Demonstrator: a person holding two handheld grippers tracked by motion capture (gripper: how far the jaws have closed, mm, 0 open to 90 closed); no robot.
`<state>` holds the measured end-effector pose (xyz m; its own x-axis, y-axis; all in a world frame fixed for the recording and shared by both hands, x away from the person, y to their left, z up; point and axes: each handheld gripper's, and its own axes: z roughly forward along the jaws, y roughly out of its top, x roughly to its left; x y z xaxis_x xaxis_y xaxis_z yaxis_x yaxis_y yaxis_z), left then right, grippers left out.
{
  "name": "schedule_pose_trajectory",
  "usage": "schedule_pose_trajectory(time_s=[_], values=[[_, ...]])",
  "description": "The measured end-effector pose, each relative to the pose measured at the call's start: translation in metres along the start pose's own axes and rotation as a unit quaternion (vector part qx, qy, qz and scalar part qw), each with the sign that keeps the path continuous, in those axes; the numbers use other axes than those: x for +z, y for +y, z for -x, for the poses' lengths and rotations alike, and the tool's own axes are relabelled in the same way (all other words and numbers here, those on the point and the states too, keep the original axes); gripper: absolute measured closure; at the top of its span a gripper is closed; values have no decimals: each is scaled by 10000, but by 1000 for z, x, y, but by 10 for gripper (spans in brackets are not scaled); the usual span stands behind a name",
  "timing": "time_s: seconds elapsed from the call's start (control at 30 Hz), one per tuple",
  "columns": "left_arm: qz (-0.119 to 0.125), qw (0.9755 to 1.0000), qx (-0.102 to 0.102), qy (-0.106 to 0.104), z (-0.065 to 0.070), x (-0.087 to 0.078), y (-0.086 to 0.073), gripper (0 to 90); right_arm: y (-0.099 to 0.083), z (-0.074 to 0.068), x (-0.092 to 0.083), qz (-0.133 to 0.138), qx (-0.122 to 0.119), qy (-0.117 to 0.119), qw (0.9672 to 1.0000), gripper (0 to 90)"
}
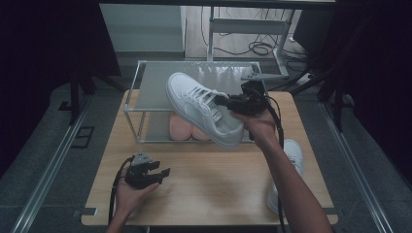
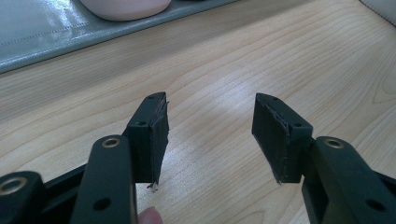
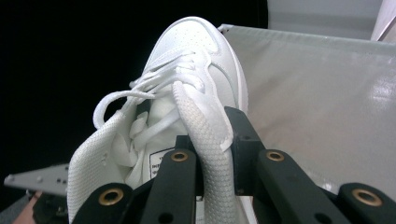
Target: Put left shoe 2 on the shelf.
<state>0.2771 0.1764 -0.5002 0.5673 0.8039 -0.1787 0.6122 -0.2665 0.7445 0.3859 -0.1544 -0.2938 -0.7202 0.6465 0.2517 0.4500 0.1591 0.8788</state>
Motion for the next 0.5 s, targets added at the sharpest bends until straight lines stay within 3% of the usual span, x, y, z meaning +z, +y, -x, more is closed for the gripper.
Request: schedule_pose_trajectory(time_s=[0.5], values=[[-3, 10000, -13, -25, 0, 0, 0, 465, 29, 11, 25, 100, 421, -333, 9985, 821]])
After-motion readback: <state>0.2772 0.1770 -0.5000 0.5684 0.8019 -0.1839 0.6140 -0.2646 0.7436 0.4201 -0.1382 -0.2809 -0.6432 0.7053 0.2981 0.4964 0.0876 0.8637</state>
